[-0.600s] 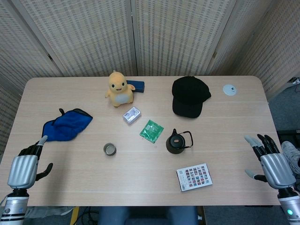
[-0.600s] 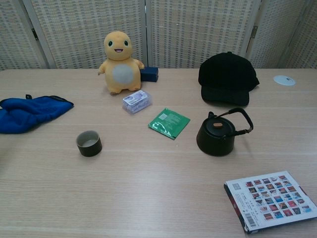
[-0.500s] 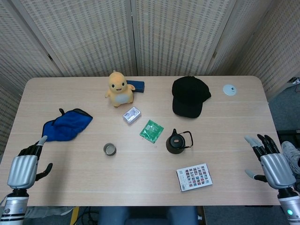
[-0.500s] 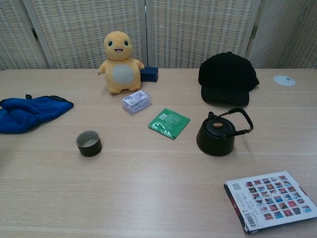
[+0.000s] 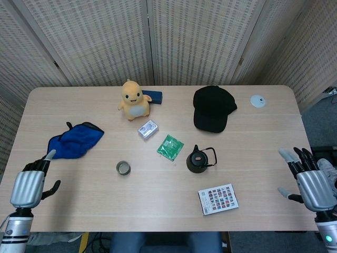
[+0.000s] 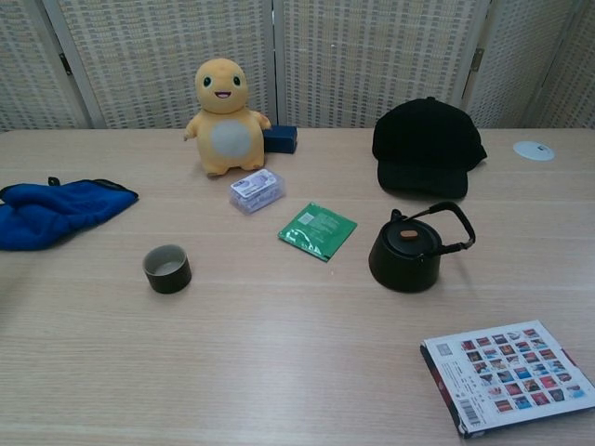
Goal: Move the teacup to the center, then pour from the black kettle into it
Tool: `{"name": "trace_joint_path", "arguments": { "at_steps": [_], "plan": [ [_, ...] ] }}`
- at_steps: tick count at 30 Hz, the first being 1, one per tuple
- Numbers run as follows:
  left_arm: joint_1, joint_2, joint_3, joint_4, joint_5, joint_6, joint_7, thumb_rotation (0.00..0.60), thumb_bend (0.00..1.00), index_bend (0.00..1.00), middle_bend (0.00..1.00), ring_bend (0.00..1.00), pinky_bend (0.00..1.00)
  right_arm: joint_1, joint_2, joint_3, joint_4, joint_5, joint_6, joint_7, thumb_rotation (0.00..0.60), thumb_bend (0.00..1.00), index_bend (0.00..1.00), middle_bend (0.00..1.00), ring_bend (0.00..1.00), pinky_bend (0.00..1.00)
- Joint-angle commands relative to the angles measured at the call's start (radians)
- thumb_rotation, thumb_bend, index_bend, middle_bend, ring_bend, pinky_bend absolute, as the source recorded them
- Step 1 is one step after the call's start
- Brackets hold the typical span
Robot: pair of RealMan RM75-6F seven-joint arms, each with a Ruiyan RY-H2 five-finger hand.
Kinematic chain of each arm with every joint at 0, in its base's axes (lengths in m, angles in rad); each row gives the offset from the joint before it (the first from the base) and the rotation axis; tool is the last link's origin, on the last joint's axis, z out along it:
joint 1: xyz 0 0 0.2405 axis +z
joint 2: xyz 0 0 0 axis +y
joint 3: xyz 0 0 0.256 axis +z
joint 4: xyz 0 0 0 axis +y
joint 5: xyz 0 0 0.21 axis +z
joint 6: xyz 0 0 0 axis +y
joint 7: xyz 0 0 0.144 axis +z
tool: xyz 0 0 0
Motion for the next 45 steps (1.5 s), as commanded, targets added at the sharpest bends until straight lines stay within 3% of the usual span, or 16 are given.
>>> {"name": "trace_joint_path", "arguments": {
  "at_steps": [1, 7, 13, 17, 21, 29, 45],
  "plan": [
    [-0.022, 0.002, -0.011, 0.024, 0.016, -0.035, -0.020, 0.600, 0.30, 0.10, 0.20, 0.32, 0.29, 0.003, 0.004, 0.003, -0.007, 0.003, -0.001, -0.008, 0.600, 0.07, 0.04, 0.16, 0.00, 0.00],
    [-0.096, -0.010, -0.036, 0.087, 0.031, -0.159, -0.083, 0.600, 0.30, 0.15, 0.40, 0.51, 0.37, 0.011, 0.010, 0.009, -0.026, 0.004, -0.009, -0.028, 0.600, 0.07, 0.04, 0.16, 0.00, 0.00],
    [-0.205, -0.040, -0.040, 0.182, 0.056, -0.340, -0.139, 0.600, 0.29, 0.18, 0.57, 0.65, 0.58, 0.016, 0.013, 0.010, -0.039, 0.003, -0.012, -0.041, 0.600, 0.07, 0.04, 0.16, 0.00, 0.00],
    [-0.274, -0.074, -0.044, 0.244, 0.048, -0.459, -0.175, 0.600, 0.30, 0.19, 0.65, 0.80, 0.75, 0.015, 0.015, 0.010, -0.043, 0.004, -0.012, -0.044, 0.600, 0.07, 0.04, 0.16, 0.00, 0.00],
    [-0.317, -0.098, -0.045, 0.281, 0.037, -0.533, -0.173, 0.600, 0.29, 0.19, 0.70, 0.85, 0.85, 0.014, 0.015, 0.008, -0.042, 0.007, -0.011, -0.046, 0.600, 0.07, 0.04, 0.16, 0.00, 0.00],
    [-0.406, -0.184, -0.054, 0.355, -0.014, -0.666, -0.137, 0.600, 0.29, 0.19, 0.73, 0.87, 0.88, 0.011, 0.012, 0.007, -0.033, 0.011, -0.010, -0.041, 0.600, 0.07, 0.04, 0.16, 0.00, 0.00],
    [-0.492, -0.278, -0.064, 0.407, -0.083, -0.746, -0.072, 0.600, 0.29, 0.19, 0.74, 0.87, 0.88, 0.004, 0.018, 0.003, -0.031, 0.015, -0.003, -0.034, 0.600, 0.07, 0.04, 0.16, 0.00, 0.00]
  ]
}}
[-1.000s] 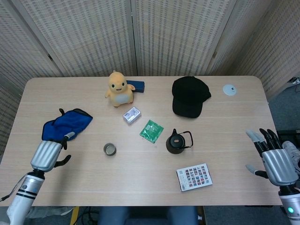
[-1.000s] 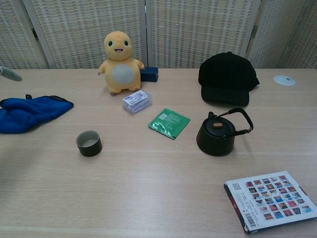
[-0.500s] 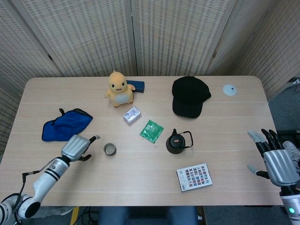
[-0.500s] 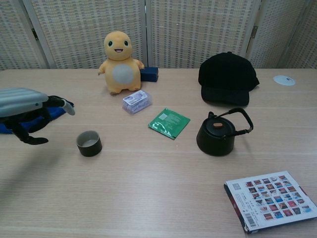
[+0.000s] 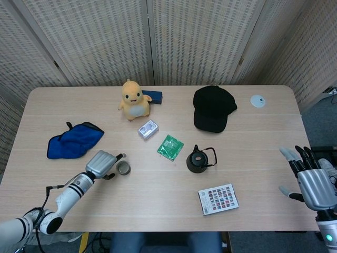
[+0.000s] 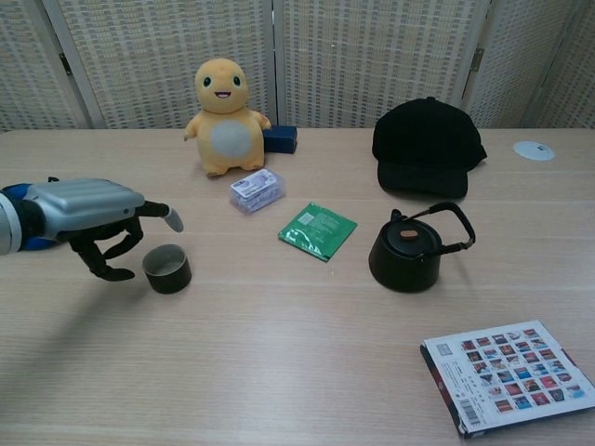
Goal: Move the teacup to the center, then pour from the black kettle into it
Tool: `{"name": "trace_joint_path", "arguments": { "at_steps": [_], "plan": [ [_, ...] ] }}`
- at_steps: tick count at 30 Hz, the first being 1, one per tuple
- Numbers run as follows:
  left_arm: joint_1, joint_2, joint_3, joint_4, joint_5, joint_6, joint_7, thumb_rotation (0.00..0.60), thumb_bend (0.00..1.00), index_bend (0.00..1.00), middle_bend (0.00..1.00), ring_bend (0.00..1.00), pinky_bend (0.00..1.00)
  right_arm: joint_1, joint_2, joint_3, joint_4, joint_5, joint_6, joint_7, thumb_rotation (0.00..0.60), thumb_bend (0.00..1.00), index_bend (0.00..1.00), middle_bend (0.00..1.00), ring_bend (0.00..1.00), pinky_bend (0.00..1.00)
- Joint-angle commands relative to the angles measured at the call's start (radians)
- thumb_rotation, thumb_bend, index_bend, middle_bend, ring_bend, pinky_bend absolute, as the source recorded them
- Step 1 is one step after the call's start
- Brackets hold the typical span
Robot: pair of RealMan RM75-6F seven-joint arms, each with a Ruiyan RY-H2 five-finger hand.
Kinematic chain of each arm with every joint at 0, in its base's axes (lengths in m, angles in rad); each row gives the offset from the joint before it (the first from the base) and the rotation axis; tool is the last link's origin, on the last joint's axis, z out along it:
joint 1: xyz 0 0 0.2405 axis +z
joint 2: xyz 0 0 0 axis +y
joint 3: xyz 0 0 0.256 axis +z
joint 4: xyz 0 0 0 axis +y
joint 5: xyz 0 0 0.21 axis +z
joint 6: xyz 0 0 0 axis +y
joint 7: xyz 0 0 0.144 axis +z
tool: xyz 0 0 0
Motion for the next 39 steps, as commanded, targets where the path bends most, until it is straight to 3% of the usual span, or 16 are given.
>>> {"name": "trace_joint_path", "arguments": {
  "at_steps": [1, 15, 27, 39],
  "plan": [
    [-0.008, -0.007, 0.001, 0.002, -0.007, -0.005, 0.009, 0.600, 0.29, 0.19, 0.74, 0.87, 0.88, 0.000, 0.000, 0.000, 0.001, 0.001, -0.001, 0.001, 0.600, 0.07, 0.04, 0.16, 0.00, 0.00],
    [-0.044, -0.053, 0.015, 0.034, -0.049, -0.025, 0.061, 0.600, 0.29, 0.24, 0.75, 0.88, 0.88, -0.006, -0.004, -0.002, 0.020, 0.009, 0.001, 0.021, 0.600, 0.07, 0.04, 0.16, 0.00, 0.00],
    [-0.055, -0.072, 0.025, 0.061, -0.069, -0.022, 0.073, 0.600, 0.29, 0.35, 0.75, 0.88, 0.88, -0.011, -0.004, -0.004, 0.028, 0.007, 0.008, 0.030, 0.600, 0.07, 0.04, 0.16, 0.00, 0.00],
    [-0.093, -0.062, -0.002, 0.037, -0.053, -0.019, 0.044, 0.600, 0.30, 0.37, 0.76, 0.89, 0.88, -0.012, 0.000, -0.003, 0.018, -0.001, 0.014, 0.026, 0.600, 0.06, 0.04, 0.16, 0.00, 0.00]
  ]
}}
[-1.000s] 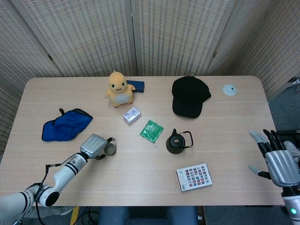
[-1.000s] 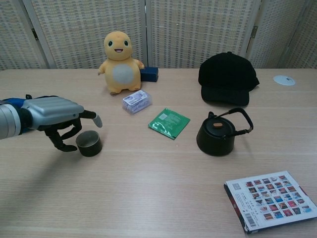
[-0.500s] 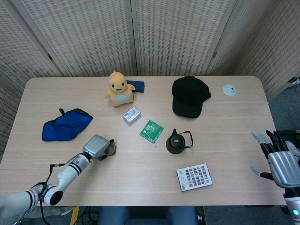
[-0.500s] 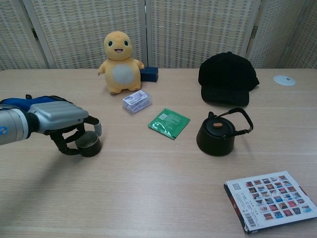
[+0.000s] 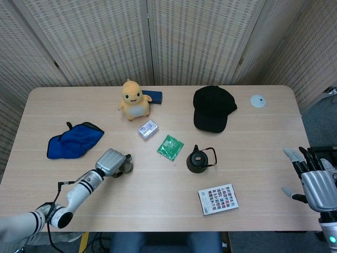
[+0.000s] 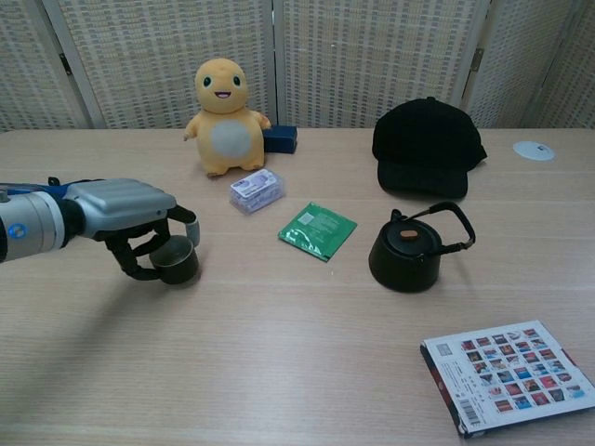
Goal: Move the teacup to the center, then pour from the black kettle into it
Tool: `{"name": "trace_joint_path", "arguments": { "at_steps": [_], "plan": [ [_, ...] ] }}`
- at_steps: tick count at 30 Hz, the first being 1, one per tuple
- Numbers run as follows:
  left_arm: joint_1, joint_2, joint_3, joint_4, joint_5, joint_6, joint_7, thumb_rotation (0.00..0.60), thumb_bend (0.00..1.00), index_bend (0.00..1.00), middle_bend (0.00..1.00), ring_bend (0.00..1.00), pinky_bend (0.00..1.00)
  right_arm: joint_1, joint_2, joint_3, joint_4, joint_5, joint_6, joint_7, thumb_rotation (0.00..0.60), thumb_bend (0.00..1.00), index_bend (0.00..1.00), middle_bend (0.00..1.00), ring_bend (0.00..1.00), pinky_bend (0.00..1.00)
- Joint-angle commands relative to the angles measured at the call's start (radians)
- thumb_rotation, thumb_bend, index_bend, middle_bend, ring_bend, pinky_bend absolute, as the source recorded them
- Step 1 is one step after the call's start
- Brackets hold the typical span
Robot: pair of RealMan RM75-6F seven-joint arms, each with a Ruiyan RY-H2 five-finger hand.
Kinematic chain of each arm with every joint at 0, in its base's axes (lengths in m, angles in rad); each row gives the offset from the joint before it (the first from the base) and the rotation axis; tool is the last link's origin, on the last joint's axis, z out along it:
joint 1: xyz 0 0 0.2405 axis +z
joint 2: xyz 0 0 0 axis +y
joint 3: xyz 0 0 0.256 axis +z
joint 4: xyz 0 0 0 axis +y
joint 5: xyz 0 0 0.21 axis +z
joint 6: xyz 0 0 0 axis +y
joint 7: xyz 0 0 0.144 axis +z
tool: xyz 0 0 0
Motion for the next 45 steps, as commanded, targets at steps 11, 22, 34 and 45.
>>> {"name": "trace_joint_path", "arguments": {
  "at_steps": [11, 22, 34, 45],
  "plan": [
    [-0.098, -0.047, -0.057, -0.002, -0.039, -0.050, 0.038, 0.600, 0.30, 0.37, 0.76, 0.89, 0.88, -0.007, 0.007, -0.005, -0.006, -0.003, 0.005, -0.002, 0.600, 0.06, 0.04, 0.16, 0.00, 0.00],
    [-0.187, -0.139, -0.085, 0.060, -0.111, -0.096, 0.088, 0.600, 0.30, 0.37, 0.76, 0.89, 0.88, -0.017, 0.012, -0.008, -0.004, -0.009, 0.020, 0.005, 0.600, 0.06, 0.04, 0.16, 0.00, 0.00],
    [-0.251, -0.232, -0.087, 0.159, -0.205, -0.130, 0.130, 0.600, 0.30, 0.37, 0.76, 0.89, 0.88, -0.030, 0.019, -0.010, 0.007, -0.007, 0.034, 0.023, 0.600, 0.06, 0.04, 0.16, 0.00, 0.00],
    [-0.283, -0.273, -0.081, 0.195, -0.245, -0.133, 0.147, 0.600, 0.30, 0.37, 0.76, 0.89, 0.88, -0.041, 0.022, -0.011, 0.014, -0.008, 0.047, 0.033, 0.600, 0.06, 0.04, 0.16, 0.00, 0.00]
  ]
}}
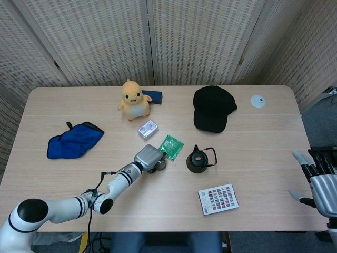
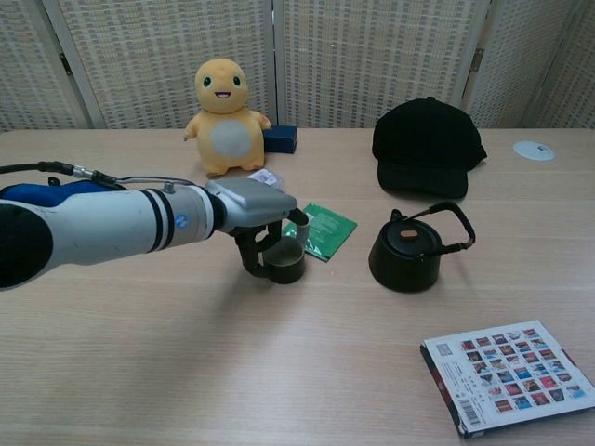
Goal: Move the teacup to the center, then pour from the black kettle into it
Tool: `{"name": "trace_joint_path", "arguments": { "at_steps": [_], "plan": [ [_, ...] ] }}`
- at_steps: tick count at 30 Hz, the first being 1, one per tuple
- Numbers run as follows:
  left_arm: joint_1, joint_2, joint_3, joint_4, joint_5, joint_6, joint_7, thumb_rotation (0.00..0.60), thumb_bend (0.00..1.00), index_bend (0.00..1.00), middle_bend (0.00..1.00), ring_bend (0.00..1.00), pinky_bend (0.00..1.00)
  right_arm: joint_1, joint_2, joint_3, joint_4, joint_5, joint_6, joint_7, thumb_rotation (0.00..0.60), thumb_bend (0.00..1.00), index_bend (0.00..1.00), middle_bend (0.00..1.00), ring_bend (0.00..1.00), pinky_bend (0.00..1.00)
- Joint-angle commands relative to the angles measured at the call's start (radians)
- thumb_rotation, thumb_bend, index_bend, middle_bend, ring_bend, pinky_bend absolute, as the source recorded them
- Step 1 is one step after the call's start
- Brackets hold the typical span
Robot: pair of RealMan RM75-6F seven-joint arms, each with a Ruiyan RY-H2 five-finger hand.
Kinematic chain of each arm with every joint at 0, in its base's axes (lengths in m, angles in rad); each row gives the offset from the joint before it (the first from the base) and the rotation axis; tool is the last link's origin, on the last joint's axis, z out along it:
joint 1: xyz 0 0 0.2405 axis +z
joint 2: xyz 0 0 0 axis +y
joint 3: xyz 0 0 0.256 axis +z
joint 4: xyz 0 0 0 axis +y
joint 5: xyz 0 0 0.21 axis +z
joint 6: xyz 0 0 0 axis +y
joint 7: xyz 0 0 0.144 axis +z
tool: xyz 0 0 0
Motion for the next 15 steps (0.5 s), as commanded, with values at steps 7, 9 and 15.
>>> {"name": "trace_joint_path", "arguments": {
  "at_steps": [7, 9, 15],
  "plan": [
    [-0.011, -0.002, 0.006, 0.004, -0.020, 0.008, 0.007, 0.600, 0.30, 0.26, 0.76, 0.89, 0.89, -0.007, 0.001, -0.001, 0.004, 0.000, 0.008, 0.004, 0.600, 0.06, 0.04, 0.16, 0.00, 0.00],
    [-0.010, 0.005, 0.010, -0.007, -0.020, 0.014, 0.011, 0.600, 0.30, 0.20, 0.76, 0.89, 0.89, -0.007, 0.000, 0.000, 0.005, -0.001, 0.008, 0.004, 0.600, 0.06, 0.04, 0.16, 0.00, 0.00],
    [-0.002, 0.035, 0.021, -0.055, -0.027, 0.040, 0.023, 0.600, 0.29, 0.13, 0.76, 0.89, 0.89, -0.007, -0.002, 0.002, 0.002, -0.008, 0.012, 0.002, 0.600, 0.06, 0.04, 0.17, 0.00, 0.00]
  ]
}}
